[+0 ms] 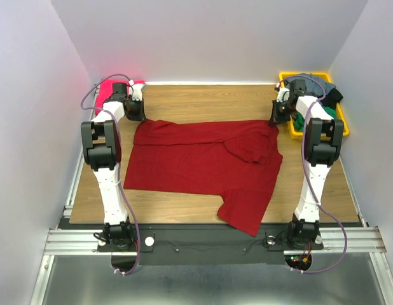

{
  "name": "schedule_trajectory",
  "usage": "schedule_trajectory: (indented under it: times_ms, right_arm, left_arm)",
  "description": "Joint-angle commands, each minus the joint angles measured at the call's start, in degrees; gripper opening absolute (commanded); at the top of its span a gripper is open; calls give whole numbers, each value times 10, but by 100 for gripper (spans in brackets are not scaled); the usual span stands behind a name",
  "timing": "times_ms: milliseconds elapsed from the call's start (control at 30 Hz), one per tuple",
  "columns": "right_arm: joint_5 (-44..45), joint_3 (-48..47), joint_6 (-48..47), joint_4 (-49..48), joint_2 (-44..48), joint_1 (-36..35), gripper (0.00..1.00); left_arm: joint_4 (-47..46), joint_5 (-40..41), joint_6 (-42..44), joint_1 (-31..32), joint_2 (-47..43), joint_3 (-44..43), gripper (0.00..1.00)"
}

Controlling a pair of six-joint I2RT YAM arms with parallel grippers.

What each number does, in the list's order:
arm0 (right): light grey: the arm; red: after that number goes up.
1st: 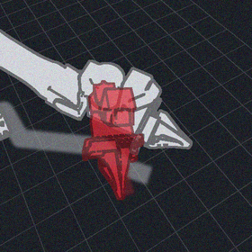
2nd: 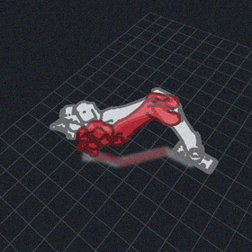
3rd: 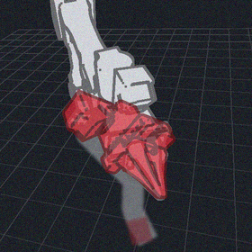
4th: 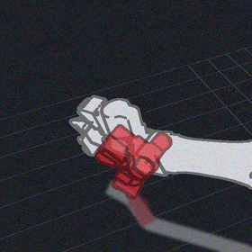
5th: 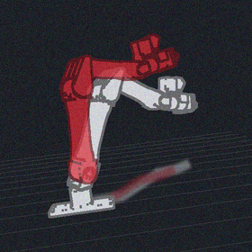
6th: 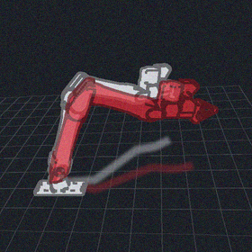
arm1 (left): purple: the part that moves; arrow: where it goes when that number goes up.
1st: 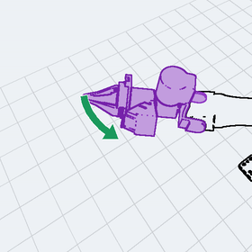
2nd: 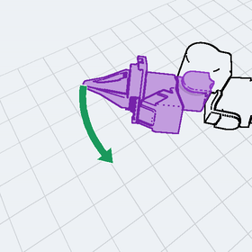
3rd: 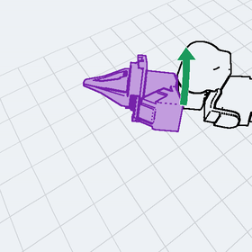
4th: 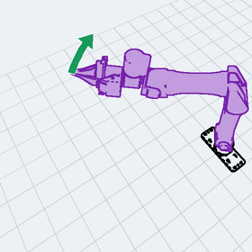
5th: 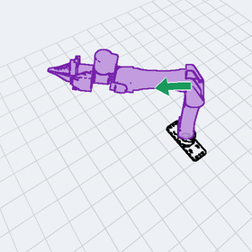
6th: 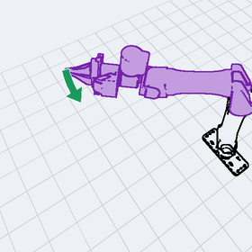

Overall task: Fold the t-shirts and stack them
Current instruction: Flatten the tshirt out

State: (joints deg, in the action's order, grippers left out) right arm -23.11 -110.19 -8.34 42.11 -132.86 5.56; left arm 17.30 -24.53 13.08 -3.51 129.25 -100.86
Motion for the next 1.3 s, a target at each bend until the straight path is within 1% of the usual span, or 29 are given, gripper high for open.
schedule_trajectory:
  times_ms: [0,33,67,233,333,633,667,733,767,800,833,867,900,1000,1033,1067,1100,1167,1200,1267]
  right_arm:
    - [14,16,-16,8,29,1,1]
    - [18,16,-17,8,30,1,1]
    - [18,16,-19,8,31,1,1]
    - [22,15,-25,8,42,9,1]
    - [23,10,-28,8,37,13,1]
    - [-27,-31,-18,8,5,13,1]
    - [-31,-34,-16,9,-1,13,1]
    - [-38,-41,-10,9,-8,13,2]
    - [-40,-45,-7,8,-14,13,8]
    - [-39,-46,-6,10,-14,14,30]
    - [-36,-46,-7,11,-14,13,41]
    - [-30,-46,-11,13,-10,13,50]
    - [-26,-48,-22,22,0,13,62]
    - [-16,-58,-48,53,32,13,72]
    - [-4,-57,-67,60,43,13,76]
    - [4,-50,-76,71,53,13,78]
    - [14,-43,-95,77,77,13,81]
    - [39,-28,-119,91,101,13,83]
    - [46,-6,-127,103,111,13,84]
    - [56,16,-160,119,144,11,84]
  left_arm:
    - [-24,-29,-24,-12,-60,14,8]
    - [-35,-26,-30,-17,-66,18,2]
    - [-41,-27,-35,-22,-79,25,0]
    - [-89,12,-81,-57,-115,56,0]
    - [-106,39,-93,-68,-117,62,0]
    - [-105,12,-117,-65,-68,7,0]
    - [-107,10,-118,-66,-66,3,6]
    - [-106,12,-112,-66,-60,-7,24]
    - [-104,15,-108,-66,-64,-7,37]
    - [-102,20,-103,-66,-68,-1,41]
    - [-95,27,-87,-66,-75,7,43]
    - [-94,25,-81,-72,-85,15,44]
    - [-98,16,-76,-76,-111,42,45]
    - [-100,-2,-45,-98,-174,100,46]
    - [-80,-17,-24,-100,-187,110,45]
    - [-60,-22,42,-102,-212,118,43]
    - [-28,-31,72,-101,-225,138,42]
    - [-10,-32,129,-102,-255,172,40]
    - [0,-33,182,-101,-285,207,39]
    - [44,-45,248,-102,-319,237,37]
